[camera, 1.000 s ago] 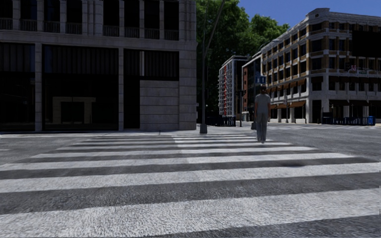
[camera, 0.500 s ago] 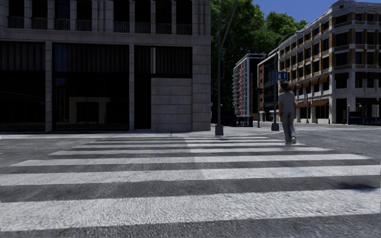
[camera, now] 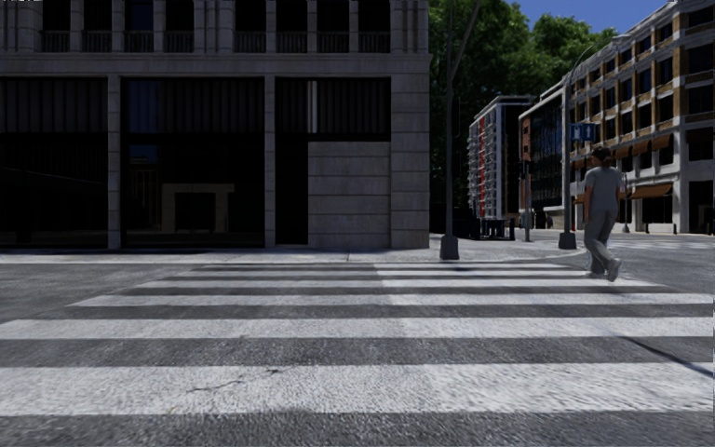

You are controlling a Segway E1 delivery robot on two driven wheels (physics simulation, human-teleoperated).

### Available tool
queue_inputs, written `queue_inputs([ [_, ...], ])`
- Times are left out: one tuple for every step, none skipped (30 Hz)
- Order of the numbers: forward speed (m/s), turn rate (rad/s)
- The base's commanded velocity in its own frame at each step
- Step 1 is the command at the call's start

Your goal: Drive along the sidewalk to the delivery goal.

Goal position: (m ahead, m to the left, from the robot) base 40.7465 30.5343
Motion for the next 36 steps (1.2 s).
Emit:
queue_inputs([
  [1.95,0.29],
  [1.95,0.27],
  [1.95,0.2],
  [1.95,0.17],
  [1.95,0.15],
  [1.95,0.11],
  [1.95,0.06],
  [1.95,0.0],
  [1.95,0.0],
  [1.95,0.0],
  [1.95,0.0],
  [1.95,0.0],
  [1.95,0.0],
  [1.95,0.0],
  [1.95,0.0],
  [1.95,0.0],
  [1.95,0.0],
  [1.95,0.11],
  [1.95,0.18],
  [1.95,0.22],
  [1.95,0.24],
  [1.95,0.26],
  [1.95,0.28],
  [1.95,0.29],
  [1.95,0.29],
  [1.95,0.29],
  [1.95,0.29],
  [1.95,0.29],
  [1.95,0.29],
  [1.95,0.29],
  [1.95,0.29],
  [1.95,0.29],
  [1.95,0.29],
  [1.95,0.29],
  [1.95,0.29],
  [1.95,0.29],
])
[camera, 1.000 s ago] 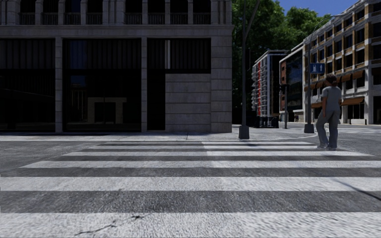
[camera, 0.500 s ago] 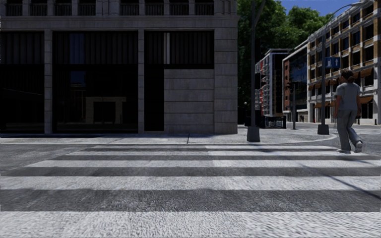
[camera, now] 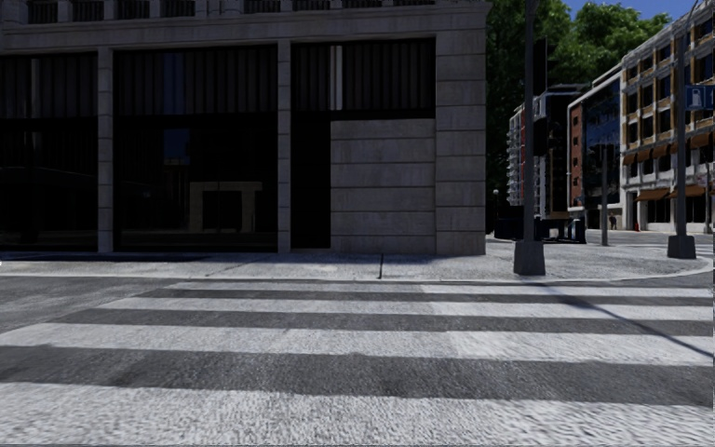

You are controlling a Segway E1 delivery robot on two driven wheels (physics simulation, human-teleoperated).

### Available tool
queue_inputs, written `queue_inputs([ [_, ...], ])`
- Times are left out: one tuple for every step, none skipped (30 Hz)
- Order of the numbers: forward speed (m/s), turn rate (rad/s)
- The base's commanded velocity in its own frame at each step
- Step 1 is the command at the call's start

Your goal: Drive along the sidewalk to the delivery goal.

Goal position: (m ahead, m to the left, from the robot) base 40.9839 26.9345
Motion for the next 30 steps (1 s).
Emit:
queue_inputs([
  [1.95,0.29],
  [1.95,0.29],
  [1.95,0.29],
  [1.95,0.29],
  [1.95,0.29],
  [1.95,0.26],
  [1.95,0.23],
  [1.95,0.22],
  [1.95,0.22],
  [1.95,0.22],
  [1.95,0.22],
  [1.95,0.22],
  [1.95,0.22],
  [1.95,0.22],
  [1.95,0.22],
  [1.95,0.22],
  [1.95,0.22],
  [1.95,0.22],
  [1.95,0.22],
  [1.95,0.22],
  [1.95,0.22],
  [1.95,0.22],
  [1.95,0.22],
  [1.95,0.22],
  [1.95,0.22],
  [1.95,0.22],
  [1.95,0.22],
  [1.95,0.22],
  [1.95,0.22],
  [1.95,0.22],
])
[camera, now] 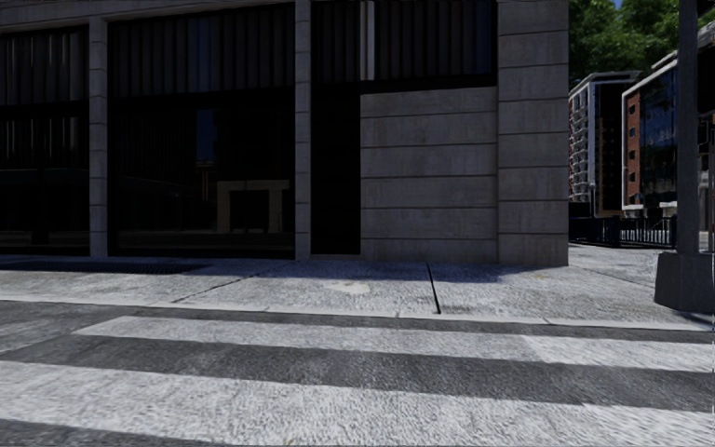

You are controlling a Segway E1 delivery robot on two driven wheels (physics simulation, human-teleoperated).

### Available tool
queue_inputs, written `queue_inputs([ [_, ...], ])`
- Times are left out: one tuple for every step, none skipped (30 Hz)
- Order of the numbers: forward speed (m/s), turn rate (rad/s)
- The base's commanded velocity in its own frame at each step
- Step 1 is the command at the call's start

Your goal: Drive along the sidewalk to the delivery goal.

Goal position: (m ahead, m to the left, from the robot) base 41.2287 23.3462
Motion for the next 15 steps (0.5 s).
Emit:
queue_inputs([
  [1.94,0.23],
  [1.94,0.24],
  [1.92,0.25],
  [1.88,0.25],
  [1.85,0.27],
  [1.83,0.27],
  [1.81,0.28],
  [1.79,0.28],
  [1.79,0.29],
  [1.78,0.3],
  [1.78,0.3],
  [1.77,0.3],
  [1.74,0.3],
  [1.7,0.3],
  [1.69,0.3],
])
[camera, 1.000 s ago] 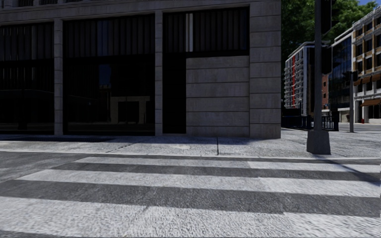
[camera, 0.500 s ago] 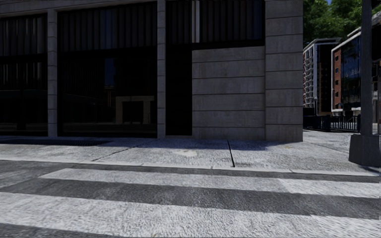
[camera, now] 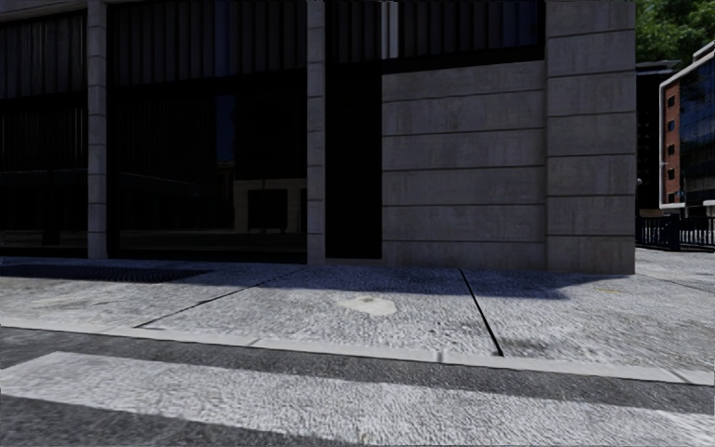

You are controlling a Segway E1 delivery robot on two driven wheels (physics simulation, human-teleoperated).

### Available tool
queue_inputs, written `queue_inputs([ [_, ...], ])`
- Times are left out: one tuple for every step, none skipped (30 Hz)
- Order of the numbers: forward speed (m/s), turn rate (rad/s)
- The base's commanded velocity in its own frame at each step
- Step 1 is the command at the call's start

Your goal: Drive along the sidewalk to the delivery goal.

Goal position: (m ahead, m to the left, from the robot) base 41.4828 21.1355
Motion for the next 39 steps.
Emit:
queue_inputs([
  [1.69,0.3],
  [1.69,0.3],
  [1.69,0.3],
  [1.69,0.3],
  [1.68,0.3],
  [1.68,0.3],
  [1.68,0.3],
  [1.68,0.31],
  [1.68,0.31],
  [1.68,0.31],
  [1.68,0.31],
  [1.68,0.32],
  [1.68,0.32],
  [1.68,0.32],
  [1.68,0.33],
  [1.68,0.33],
  [1.68,0.33],
  [1.68,0.33],
  [1.68,0.33],
  [1.68,0.33],
  [1.68,0.34],
  [1.68,0.35],
  [1.67,0.35],
  [1.67,0.36],
  [1.67,0.36],
  [1.67,0.37],
  [1.67,0.37],
  [1.67,0.38],
  [1.67,0.38],
  [1.67,0.38],
  [1.67,0.38],
  [1.67,0.38],
  [1.67,0.38],
  [1.67,0.38],
  [1.67,0.38],
  [1.67,0.38],
  [1.67,0.38],
  [1.67,0.38],
  [1.67,0.38],
])
